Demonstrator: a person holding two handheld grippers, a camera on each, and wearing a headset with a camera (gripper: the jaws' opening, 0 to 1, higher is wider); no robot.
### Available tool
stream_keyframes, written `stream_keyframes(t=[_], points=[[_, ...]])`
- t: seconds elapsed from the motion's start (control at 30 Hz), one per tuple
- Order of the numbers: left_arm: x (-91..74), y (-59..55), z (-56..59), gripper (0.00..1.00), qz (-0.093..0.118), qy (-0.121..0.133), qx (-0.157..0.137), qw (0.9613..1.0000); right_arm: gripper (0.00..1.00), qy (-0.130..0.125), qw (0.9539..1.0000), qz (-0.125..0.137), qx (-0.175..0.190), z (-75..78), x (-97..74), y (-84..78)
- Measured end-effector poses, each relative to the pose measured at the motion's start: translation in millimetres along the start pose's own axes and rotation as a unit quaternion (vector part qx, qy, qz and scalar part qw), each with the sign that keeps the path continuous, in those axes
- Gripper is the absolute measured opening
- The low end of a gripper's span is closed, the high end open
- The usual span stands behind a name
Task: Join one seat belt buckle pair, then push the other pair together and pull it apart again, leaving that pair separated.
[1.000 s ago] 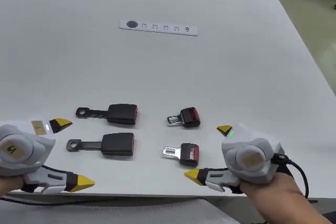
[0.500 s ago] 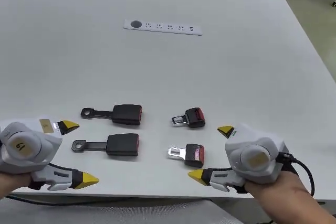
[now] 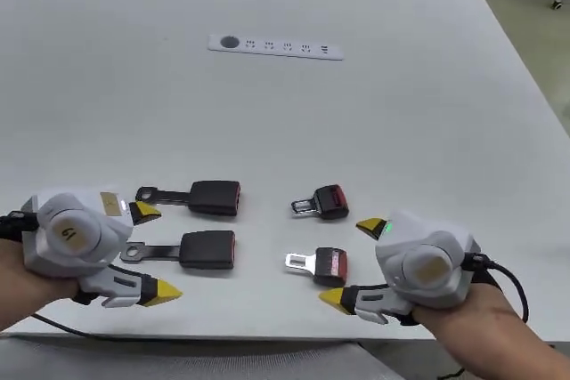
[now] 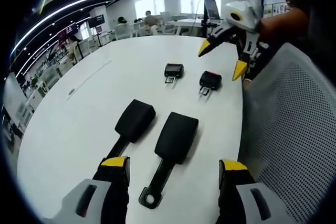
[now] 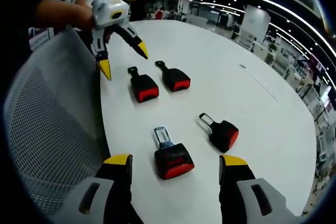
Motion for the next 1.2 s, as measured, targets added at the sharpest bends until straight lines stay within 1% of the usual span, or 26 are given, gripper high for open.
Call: stream_keyframes(t=[0.13, 0.2, 0.23, 0.27, 0.33, 0.37, 0.47, 0.63, 0.73, 0.77, 0.8, 0.87, 1.03, 1.13, 1.2], points=[[5.9, 4.5, 0.2, 0.69, -0.006, -0.010, 0.010, 0.9999, 0.64, 0.010, 0.9999, -0.005, -0.006, 0.2, 3.7, 0.5], [7.0, 7.6, 0.9, 0.67, -0.007, -0.015, 0.012, 0.9998, 0.62, 0.016, 0.9997, -0.010, -0.012, 0.0, 5.9, 0.3], [8.8, 7.0, 1.0, 0.65, -0.007, -0.021, 0.012, 0.9997, 0.61, 0.022, 0.9996, -0.014, -0.013, -0.4, 7.2, -0.1], [9.9, 7.0, 1.3, 0.60, -0.007, -0.025, 0.012, 0.9996, 0.60, 0.025, 0.9995, -0.016, -0.013, -0.3, 8.6, -1.0], [12.2, 10.0, 2.7, 0.54, -0.006, -0.033, 0.010, 0.9994, 0.59, 0.030, 0.9991, -0.021, -0.020, 0.2, 12.0, -3.0], [14.0, 11.2, 3.2, 0.53, -0.005, -0.035, 0.010, 0.9993, 0.59, 0.031, 0.9990, -0.023, -0.023, 0.6, 13.1, -3.8], [20.5, 15.0, 4.0, 0.53, -0.007, -0.038, 0.018, 0.9991, 0.54, 0.044, 0.9982, -0.032, -0.027, 1.7, 18.9, -7.3], [27.7, 19.6, 4.9, 0.51, -0.008, -0.051, 0.026, 0.9983, 0.51, 0.056, 0.9970, -0.038, -0.037, 6.0, 21.9, -7.3], [30.5, 20.4, 7.1, 0.51, -0.010, -0.062, 0.037, 0.9973, 0.49, 0.063, 0.9964, -0.042, -0.039, 8.5, 23.5, -8.0], [32.8, 19.1, 8.4, 0.50, -0.007, -0.069, 0.055, 0.9961, 0.48, 0.069, 0.9960, -0.043, -0.037, 9.0, 24.3, -8.8], [33.6, 18.4, 9.1, 0.50, -0.008, -0.072, 0.064, 0.9954, 0.47, 0.071, 0.9957, -0.044, -0.038, 10.0, 24.5, -9.1], [34.1, 19.2, 10.9, 0.49, -0.011, -0.074, 0.065, 0.9951, 0.47, 0.077, 0.9949, -0.049, -0.042, 10.4, 25.2, -10.0], [40.1, 18.7, 8.6, 0.44, -0.017, -0.085, 0.067, 0.9940, 0.42, 0.099, 0.9922, -0.060, -0.047, 9.7, 28.8, -12.9], [43.0, 18.1, 6.9, 0.42, -0.022, -0.091, 0.068, 0.9933, 0.39, 0.106, 0.9909, -0.066, -0.050, 10.5, 31.8, -14.3], [44.6, 19.8, 8.6, 0.41, -0.024, -0.095, 0.070, 0.9928, 0.38, 0.110, 0.9904, -0.066, -0.051, 11.9, 33.0, -14.8]])
Point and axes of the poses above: the centre of the closed fingertips' face, and the gripper's own axes: x roughly forward along the fingers, z roughly to its right, y roughly out of its top, the point moved 6 cm from there along -x, roughly backward along the fingers, and after that the axes turned 13 degrees about y, right-handed, at the moved point
